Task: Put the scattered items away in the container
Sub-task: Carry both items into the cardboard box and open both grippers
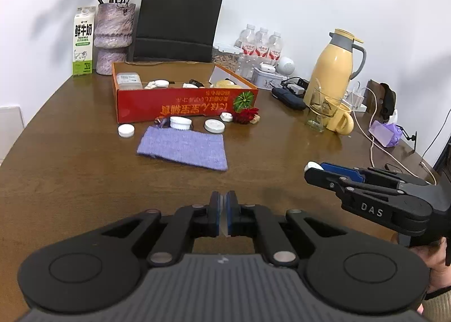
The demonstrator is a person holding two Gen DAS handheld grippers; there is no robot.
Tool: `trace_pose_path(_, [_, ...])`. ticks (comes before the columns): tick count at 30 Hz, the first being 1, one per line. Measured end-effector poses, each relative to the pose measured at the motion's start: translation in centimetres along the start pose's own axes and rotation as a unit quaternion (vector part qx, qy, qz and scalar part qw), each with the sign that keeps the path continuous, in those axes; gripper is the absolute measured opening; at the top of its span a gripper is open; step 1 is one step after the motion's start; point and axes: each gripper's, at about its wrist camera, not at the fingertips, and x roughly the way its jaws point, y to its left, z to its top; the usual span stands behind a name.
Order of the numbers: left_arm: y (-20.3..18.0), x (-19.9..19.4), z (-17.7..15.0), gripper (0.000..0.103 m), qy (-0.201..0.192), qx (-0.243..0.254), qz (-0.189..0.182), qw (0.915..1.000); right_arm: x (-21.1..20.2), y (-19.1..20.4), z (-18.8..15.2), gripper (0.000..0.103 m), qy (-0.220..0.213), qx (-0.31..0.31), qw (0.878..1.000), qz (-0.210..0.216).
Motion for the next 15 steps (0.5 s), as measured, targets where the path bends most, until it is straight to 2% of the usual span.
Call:
trace_pose_path(3, [0.2,0.1,2.6,0.005,-0.025,0.027,0.014,0.9992,0.9,-0.6,1.0,0.027,0.002,-0.004,1.000,0.006])
trace_pose_path(6, [1.0,0.2,6.9,0.005,-0.066,0.049,0.016,0.9965,2.2,-1.4,3.5,0.027,-0.012,-0.033,0.999,-0.001])
trace_pose_path(8, [2.1,1.4,10.4,0.005,-0.080,0.055,0.015,0.9952,3.4,-2.0,5.8,0.027,-0.025,-0.052,0.998,-0.001])
trace_pose_path(12, [3.7,5.6,17.3,0.005,-0.092,0.072,0.035,0.9925,8.1,-4.4,12.5,0.027,-0.037,-0.061,0.997,0.032])
trace_pose_path(15, [5.7,11.3,22.4,0.005,-0.074,0.066,0.054,0.9936,14.2,-6.1,18.2,0.027,-0.016,-0.062,0.997,0.050])
